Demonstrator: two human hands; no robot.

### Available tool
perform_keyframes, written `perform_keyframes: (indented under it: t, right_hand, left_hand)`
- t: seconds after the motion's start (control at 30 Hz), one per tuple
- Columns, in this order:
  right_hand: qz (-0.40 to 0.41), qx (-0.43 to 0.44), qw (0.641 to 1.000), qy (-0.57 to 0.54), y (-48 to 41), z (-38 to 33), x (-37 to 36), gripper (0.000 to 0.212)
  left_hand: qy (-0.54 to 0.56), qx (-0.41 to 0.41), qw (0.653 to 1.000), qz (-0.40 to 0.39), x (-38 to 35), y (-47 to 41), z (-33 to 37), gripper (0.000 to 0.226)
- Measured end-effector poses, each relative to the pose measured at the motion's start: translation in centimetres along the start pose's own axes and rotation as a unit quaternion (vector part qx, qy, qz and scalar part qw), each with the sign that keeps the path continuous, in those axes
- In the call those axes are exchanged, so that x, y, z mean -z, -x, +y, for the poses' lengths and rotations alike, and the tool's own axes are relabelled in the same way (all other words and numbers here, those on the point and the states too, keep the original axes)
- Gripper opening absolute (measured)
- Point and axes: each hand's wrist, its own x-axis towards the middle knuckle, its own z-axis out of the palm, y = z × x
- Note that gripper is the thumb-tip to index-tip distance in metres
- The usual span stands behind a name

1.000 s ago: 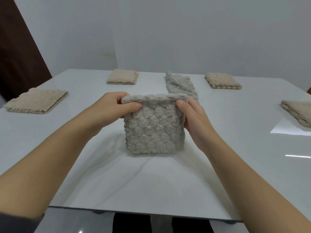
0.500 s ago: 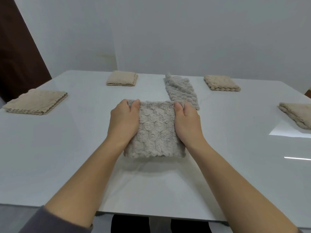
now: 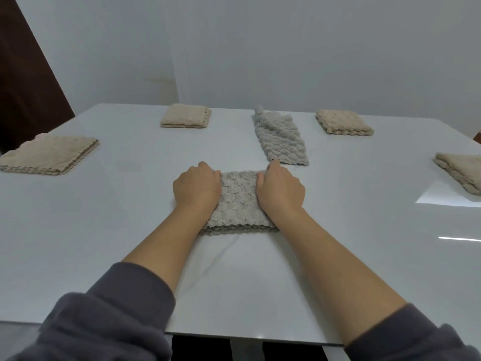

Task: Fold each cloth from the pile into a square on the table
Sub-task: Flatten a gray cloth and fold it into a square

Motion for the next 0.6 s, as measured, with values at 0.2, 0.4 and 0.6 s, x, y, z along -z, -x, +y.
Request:
perform_keyframes:
  t: [0.2,0.4,0.6]
  right_hand:
    - [0.019,0.048,0.997,0.064,-0.6,-0.2,0.1,0.027]
    - [-0.202,0.216,0.955,0.023,0.7,-1.0,0.3,0.055]
    - [-0.228,0.200,0.951,0.066,0.8,-0.9,-0.5,0.060]
  left_hand:
    - [-0.026,-0.003,1.000,0.006,-0.4,-0.7,0.5,0.036]
    - [0.090,0.085,0.990,-0.061,0.3,-1.6,-0.3,0.051]
    - [0.295,0.171,0.903,-0.260,3.9,0.4,-1.7,0.033]
